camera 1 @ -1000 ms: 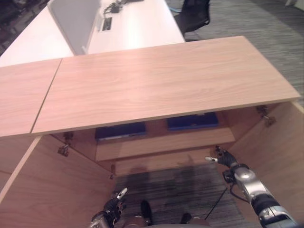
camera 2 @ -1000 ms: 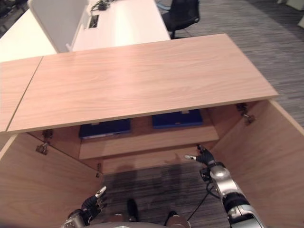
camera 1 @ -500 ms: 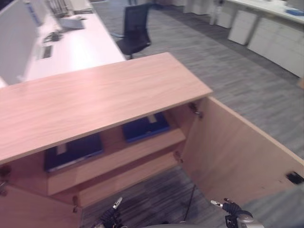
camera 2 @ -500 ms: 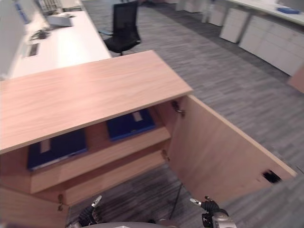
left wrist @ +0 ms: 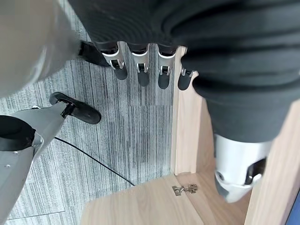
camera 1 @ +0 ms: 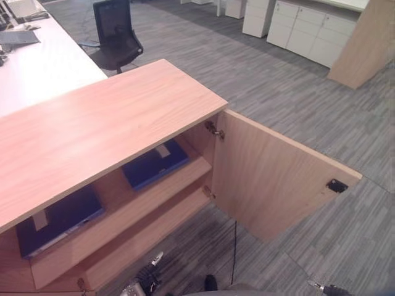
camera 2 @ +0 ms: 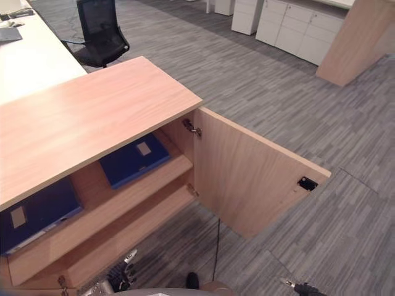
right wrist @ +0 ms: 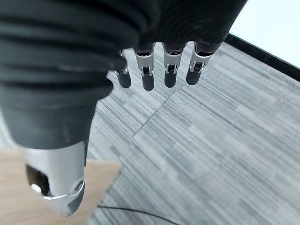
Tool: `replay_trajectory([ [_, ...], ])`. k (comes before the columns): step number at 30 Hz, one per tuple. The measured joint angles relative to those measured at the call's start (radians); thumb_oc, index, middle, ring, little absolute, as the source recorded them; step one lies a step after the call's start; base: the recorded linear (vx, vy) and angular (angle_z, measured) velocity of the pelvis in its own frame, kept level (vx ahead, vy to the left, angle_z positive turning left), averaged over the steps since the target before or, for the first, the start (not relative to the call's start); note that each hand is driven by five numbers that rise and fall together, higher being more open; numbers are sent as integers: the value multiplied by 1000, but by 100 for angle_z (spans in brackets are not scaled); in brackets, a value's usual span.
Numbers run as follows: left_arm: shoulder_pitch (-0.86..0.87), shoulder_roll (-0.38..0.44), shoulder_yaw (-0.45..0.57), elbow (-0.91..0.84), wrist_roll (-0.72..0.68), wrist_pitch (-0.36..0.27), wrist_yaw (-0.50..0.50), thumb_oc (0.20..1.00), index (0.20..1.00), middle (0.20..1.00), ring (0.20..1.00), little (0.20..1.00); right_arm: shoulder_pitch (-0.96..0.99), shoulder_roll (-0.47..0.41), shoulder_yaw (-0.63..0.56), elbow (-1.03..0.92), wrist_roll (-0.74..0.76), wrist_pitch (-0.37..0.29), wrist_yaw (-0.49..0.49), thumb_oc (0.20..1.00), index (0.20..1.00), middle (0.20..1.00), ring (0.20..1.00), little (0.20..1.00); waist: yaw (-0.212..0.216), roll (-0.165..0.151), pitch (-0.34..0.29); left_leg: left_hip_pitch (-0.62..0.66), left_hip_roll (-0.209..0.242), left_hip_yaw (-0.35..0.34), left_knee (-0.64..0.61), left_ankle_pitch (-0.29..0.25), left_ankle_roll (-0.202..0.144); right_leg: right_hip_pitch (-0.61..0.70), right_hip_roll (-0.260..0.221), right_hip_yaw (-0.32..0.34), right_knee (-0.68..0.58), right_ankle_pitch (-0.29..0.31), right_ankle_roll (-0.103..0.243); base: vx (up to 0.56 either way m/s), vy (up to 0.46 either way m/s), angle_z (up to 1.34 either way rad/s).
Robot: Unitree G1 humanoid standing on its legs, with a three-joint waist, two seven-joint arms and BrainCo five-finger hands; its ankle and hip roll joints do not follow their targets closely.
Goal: Put the empty folder in the office cabinet
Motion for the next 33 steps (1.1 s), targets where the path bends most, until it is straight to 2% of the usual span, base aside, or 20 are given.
replay_trajectory([
  [4, 17, 3, 3, -4, 10, 0, -3, 1000, 1000, 1000, 1000, 1000, 5, -64, -46, -104, -3, 8, -6, 1000, 1000, 1000, 1000, 1000, -3, 2, 0, 1, -20, 25, -1, -7, 5, -37, -19, 13, 59, -20, 20, -7, 62, -23],
  [7, 45, -1, 4, -37, 34, 0, -11, 1000, 1000, 1000, 1000, 1000, 27, -170, -94, -298, -37, 3, -47, 1000, 1000, 1000, 1000, 1000, -13, 21, 11, 15, -34, 43, 1, -13, 14, -46, -34, 23, 99, -37, 40, -19, 51, -11],
  [8, 72, -2, 5, -72, 34, 0, -12, 1000, 1000, 1000, 1000, 1000, 24, -265, -146, -424, -83, -7, -82, 1000, 1000, 1000, 1000, 1000, -14, 38, 6, 18, -41, 43, 3, -13, 14, -52, -39, 27, 118, -48, 50, -32, 43, -2],
  [11, 76, 1, 37, -72, 45, -1, -14, 1000, 1000, 1000, 1000, 1000, -24, -330, -165, -501, -94, -9, -123, 1000, 1000, 1000, 1000, 1000, -10, 42, 3, 18, -41, 40, 5, -12, 15, -52, -39, 28, 119, -49, 50, -11, 13, 0],
  [18, 80, -10, 36, -65, 73, 1, -29, 1000, 1000, 1000, 1000, 1000, -95, -358, -149, -710, -151, -49, -135, 1000, 1000, 1000, 1000, 1000, 8, 53, -4, 18, -35, 31, 11, -12, 14, -45, -35, 22, 117, -53, 45, -4, 2, 2],
  [28, 77, -8, 35, -3, 75, 1, -33, 1000, 1000, 1000, 1000, 1000, -301, -368, 0, -725, -122, -91, -105, 1000, 1000, 1000, 1000, 1000, 43, 58, -9, 13, -34, 4, 16, -10, 12, -37, -40, -4, 117, -56, 42, 0, -11, 8],
  [30, 81, -8, 36, 1, 75, 0, -34, 1000, 1000, 1000, 1000, 1000, -311, -380, 20, -731, -107, -97, -74, 1000, 1000, 1000, 1000, 1000, 55, 57, -12, 13, -34, -1, 16, -10, 12, -34, -41, -11, 116, -57, 41, -13, -19, 7],
  [33, 81, -9, 39, 9, 75, 0, -39, 1000, 1000, 1000, 1000, 1000, -320, -386, 117, -800, -73, -109, 4, 1000, 1000, 1000, 1000, 1000, 67, 54, -14, 13, -33, -10, 17, -8, 12, -29, -41, -20, 113, -57, 41, -12, -18, 7],
])
